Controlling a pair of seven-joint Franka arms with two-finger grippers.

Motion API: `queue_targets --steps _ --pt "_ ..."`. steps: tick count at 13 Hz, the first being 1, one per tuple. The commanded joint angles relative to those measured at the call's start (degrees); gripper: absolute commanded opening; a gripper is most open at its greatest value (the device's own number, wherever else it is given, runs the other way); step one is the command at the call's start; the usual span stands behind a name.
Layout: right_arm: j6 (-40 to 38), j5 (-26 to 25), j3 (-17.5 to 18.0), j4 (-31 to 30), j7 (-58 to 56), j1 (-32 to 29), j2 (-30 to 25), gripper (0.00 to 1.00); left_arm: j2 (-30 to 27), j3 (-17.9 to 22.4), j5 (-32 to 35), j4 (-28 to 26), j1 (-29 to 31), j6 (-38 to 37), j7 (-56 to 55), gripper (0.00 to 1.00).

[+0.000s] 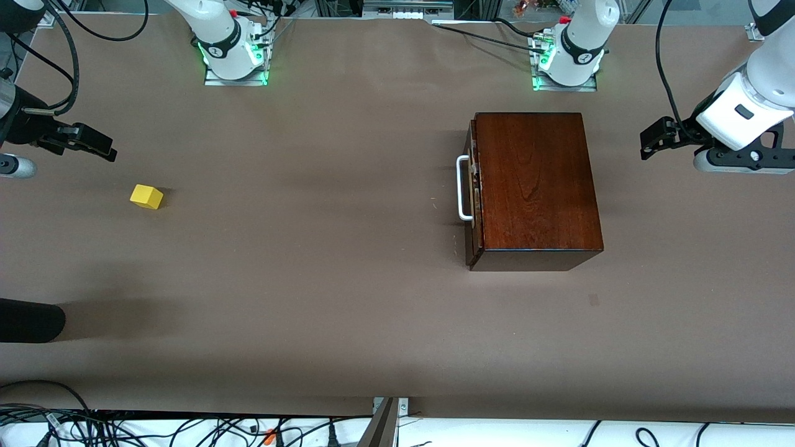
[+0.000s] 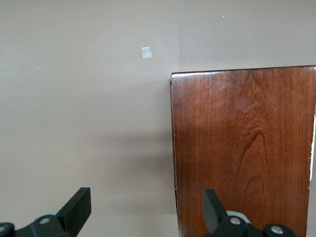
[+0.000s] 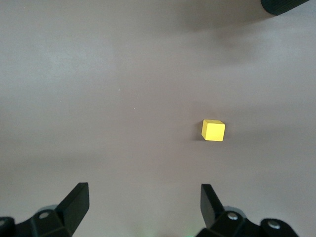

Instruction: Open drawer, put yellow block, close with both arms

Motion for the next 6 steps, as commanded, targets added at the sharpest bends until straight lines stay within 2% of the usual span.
queue_targets --steps 1,6 --pt "0.09 0.38 0.66 -0.47 0.60 -0.68 -1.07 1.00 1.48 -0.09 0.18 3.15 0.23 -2.24 -0.41 1.00" --pt "0.53 0.38 0.75 -0.91 0.60 -0.68 -1.07 1.00 2.61 -0.26 0.18 3.16 -0.38 -3.99 -0.23 1.00"
